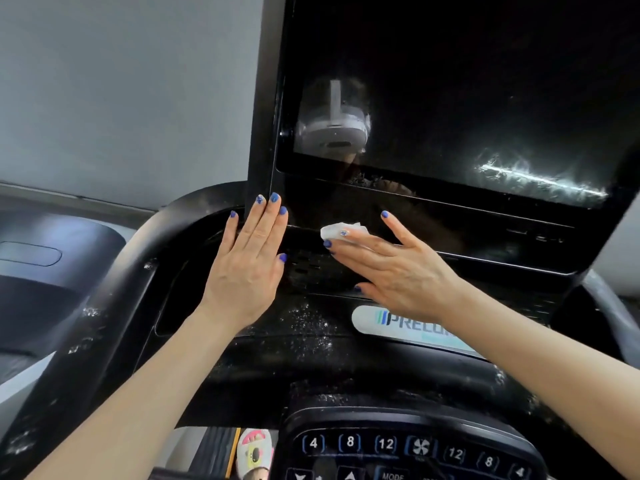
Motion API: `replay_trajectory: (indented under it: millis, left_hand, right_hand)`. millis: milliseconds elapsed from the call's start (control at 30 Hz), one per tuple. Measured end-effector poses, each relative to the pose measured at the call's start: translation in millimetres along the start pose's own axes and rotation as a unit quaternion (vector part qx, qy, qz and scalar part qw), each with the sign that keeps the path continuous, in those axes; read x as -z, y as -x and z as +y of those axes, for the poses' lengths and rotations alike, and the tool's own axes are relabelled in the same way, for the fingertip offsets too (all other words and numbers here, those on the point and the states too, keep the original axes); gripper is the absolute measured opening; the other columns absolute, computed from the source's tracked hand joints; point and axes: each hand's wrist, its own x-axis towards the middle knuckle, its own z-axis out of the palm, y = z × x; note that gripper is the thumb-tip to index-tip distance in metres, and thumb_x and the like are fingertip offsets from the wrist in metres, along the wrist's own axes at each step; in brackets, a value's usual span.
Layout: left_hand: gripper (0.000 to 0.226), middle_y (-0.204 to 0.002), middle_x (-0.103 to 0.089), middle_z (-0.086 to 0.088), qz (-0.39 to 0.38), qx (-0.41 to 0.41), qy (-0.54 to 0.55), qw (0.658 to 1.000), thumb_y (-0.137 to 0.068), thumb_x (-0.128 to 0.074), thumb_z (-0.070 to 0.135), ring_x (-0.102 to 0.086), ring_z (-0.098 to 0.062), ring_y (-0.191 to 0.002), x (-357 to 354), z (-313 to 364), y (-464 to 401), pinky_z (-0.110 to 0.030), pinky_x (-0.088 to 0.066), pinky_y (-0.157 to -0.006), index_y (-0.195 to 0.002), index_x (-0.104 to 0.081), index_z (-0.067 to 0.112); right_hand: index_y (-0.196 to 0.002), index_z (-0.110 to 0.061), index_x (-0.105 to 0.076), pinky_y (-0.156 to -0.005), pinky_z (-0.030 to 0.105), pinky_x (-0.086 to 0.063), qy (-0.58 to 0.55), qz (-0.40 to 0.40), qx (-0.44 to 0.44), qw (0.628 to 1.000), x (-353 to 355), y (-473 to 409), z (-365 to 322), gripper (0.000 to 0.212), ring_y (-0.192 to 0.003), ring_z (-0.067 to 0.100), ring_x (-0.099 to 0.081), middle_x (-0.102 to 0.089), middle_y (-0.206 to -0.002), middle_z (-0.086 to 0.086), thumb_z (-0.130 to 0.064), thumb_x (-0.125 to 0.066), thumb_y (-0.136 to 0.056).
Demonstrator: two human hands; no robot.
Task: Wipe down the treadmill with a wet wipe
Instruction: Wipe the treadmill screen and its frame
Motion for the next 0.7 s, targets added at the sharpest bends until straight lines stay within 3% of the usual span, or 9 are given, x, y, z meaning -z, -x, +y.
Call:
replay_trajectory:
  millis: [233,700]
  left_hand:
    - [0.062,-0.168,-0.011,-0.011,0.001,-0.031,0.023,0.999,-0.104,-0.034,0.027,-0.005,-0.025,-0.157,-1,38,-9,-0.045,0.0,-0.127,-0.159,-0.017,0.006]
    - [0.06,-0.168,-0.013,-0.008,-0.026,-0.161,0.036,0.986,-0.105,-0.031,0.03,-0.001,-0.019,-0.157,-16,120,-53,-0.041,0.003,-0.127,-0.159,-0.016,0.009]
  right_hand:
    - [-0.159,-0.019,-0.028,-0.125,0.053,-0.003,-0.026,-0.007,-0.039,0.999,-17,66,19,0.062,-0.154,0.011,-0.012,-0.017,-0.167,-0.009,-0.042,-0.027,-0.101]
    - [-0.161,-0.023,-0.02,-0.125,0.052,0.001,-0.01,-0.019,-0.075,0.997,-52,208,74,0.062,-0.155,0.007,-0.005,-0.015,-0.167,-0.012,-0.035,-0.031,-0.101]
